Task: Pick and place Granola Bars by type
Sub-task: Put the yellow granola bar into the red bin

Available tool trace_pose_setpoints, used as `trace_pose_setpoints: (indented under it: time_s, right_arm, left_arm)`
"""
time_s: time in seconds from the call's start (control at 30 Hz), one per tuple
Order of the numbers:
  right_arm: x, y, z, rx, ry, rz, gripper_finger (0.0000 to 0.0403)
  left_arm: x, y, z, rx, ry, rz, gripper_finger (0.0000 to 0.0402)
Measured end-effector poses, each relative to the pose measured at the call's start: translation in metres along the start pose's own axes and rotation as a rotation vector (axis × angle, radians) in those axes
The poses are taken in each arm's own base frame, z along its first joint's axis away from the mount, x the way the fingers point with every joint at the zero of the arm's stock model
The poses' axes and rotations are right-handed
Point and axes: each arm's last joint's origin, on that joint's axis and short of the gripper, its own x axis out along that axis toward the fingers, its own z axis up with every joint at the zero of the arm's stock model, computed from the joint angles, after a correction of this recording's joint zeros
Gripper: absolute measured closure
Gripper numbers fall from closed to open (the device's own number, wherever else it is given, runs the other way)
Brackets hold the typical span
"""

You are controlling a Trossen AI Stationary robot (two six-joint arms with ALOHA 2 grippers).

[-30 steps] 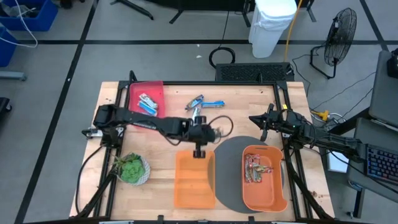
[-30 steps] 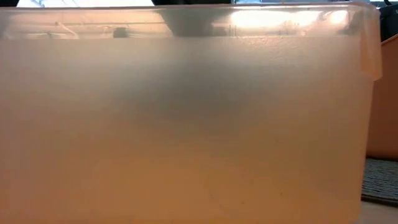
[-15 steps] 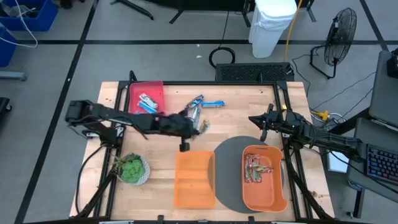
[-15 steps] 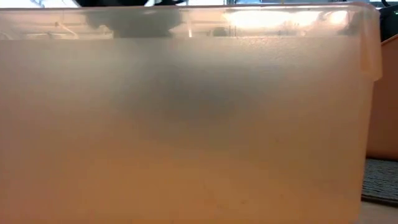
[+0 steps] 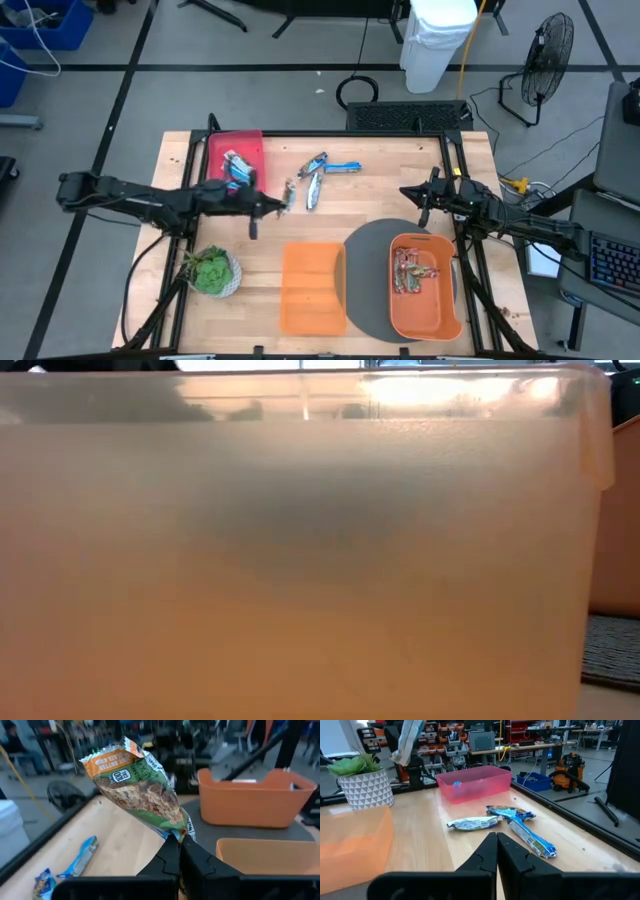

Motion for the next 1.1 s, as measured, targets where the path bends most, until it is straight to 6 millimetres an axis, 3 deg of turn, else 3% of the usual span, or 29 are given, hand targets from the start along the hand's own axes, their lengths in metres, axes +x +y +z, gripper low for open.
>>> trace_pose_setpoints:
  time_s: [0.17,0.4,0.93,1.1]
  right_arm:
    - [0.0,0.0,0.0,0.0,0.002,0.0,0.0403]
    - [0.0,0.0,0.0,0.0,0.002,0.0,0.0403]
    - [0.0,0.0,0.0,0.0,0.002,0.001,0.0403]
    - [0.0,0.0,0.0,0.0,0.002,0.0,0.0403]
  left_arm:
    - [-0.028,0.005,-0.012,-0.006,-0.127,0.044,0.0398]
    - [-0.051,0.019,-0.026,-0.016,-0.202,0.194,0.0398]
    - [-0.077,0.052,-0.028,-0.002,-0.262,0.479,0.0398]
    - [-0.084,0.064,-0.032,-0.092,-0.252,0.614,0.0398]
